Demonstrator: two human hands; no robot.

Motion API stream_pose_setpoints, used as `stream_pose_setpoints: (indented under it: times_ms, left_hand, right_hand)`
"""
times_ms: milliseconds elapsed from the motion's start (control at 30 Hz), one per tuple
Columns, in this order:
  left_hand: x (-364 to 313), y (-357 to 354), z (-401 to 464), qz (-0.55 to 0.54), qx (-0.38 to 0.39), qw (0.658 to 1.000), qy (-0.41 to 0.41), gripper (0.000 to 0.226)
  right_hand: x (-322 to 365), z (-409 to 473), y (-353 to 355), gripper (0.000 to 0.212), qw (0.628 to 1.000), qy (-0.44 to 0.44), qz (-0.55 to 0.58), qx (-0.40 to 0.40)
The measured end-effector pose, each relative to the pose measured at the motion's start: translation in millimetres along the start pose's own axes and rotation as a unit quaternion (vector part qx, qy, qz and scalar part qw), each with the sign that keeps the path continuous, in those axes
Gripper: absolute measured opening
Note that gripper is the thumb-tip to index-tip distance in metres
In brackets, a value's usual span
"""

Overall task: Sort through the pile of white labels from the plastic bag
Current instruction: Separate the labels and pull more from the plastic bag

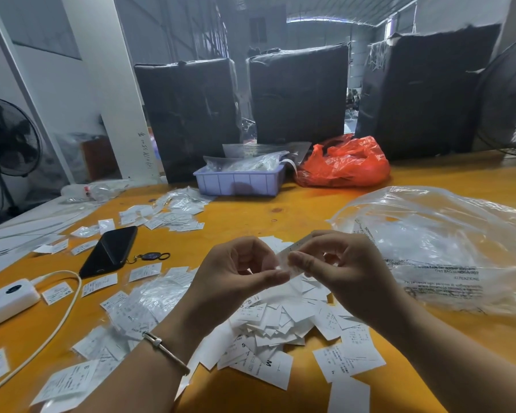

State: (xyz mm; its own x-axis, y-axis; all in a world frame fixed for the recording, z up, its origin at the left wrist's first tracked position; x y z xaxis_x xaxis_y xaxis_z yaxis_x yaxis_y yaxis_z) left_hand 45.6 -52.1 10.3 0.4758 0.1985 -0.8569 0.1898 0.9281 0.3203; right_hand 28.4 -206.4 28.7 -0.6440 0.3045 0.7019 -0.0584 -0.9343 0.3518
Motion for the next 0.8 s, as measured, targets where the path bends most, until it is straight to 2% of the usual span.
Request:
stream_pose_setpoints:
  times_ms: [167,333,400,467,533,633,800]
  left_hand:
    - [0.6,1.3,0.3,0.013,-0.002,1.0,0.002,0.022]
    - [-1.1,4.5,-0.5,0.004,-0.022,1.0,-0.01,0.024]
    - [-2.0,4.9,-0.9,0.008,-0.024,1.0,-0.015,0.024]
    - [-2.9,4.4,-1.3,0.014,-0.021,1.0,-0.018,0.022]
    - [-4.0,3.6,-1.6,0.018,-0.018,0.999,-0.021,0.02]
    - [-4.3,2.9,-1.3,0.021,-0.015,0.999,-0.023,0.02]
    - [-3.4,1.5,-1.2,0.021,-0.006,1.0,-0.02,0.021]
  right_hand:
    - [-3.3,-0.3,7.2,0.012,0.999,-0.011,-0.019,-0.049]
    - [-0.2,-1.7,31.2,0.023,0.983,-0.016,0.011,-0.185]
    - [2.5,-2.9,37.2,0.032,0.976,-0.012,0.049,-0.211]
    - [10.6,-4.1,36.9,0.046,0.979,0.018,0.046,-0.199]
    - [21.4,-5.2,32.6,0.05,0.982,0.065,0.006,-0.179]
    - [30.6,-6.1,23.2,0.04,0.982,0.117,-0.046,-0.141]
    - [26.3,-6.4,15.0,0.019,0.981,0.122,-0.115,-0.099]
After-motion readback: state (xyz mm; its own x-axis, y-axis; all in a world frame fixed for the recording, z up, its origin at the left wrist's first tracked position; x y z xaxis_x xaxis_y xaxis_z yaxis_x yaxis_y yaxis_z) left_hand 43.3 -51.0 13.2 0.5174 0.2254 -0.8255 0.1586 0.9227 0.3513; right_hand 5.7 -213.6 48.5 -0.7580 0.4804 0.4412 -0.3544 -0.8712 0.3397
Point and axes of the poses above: each hand's wrist, its own z-axis towards the middle knuckle, its own y-axis out of the back of the hand, x = y × z, the point moved 7 cm from there along z, towards the middle knuckle, and after that the axes turned 1 degree about -x, right-handed, at the moved point
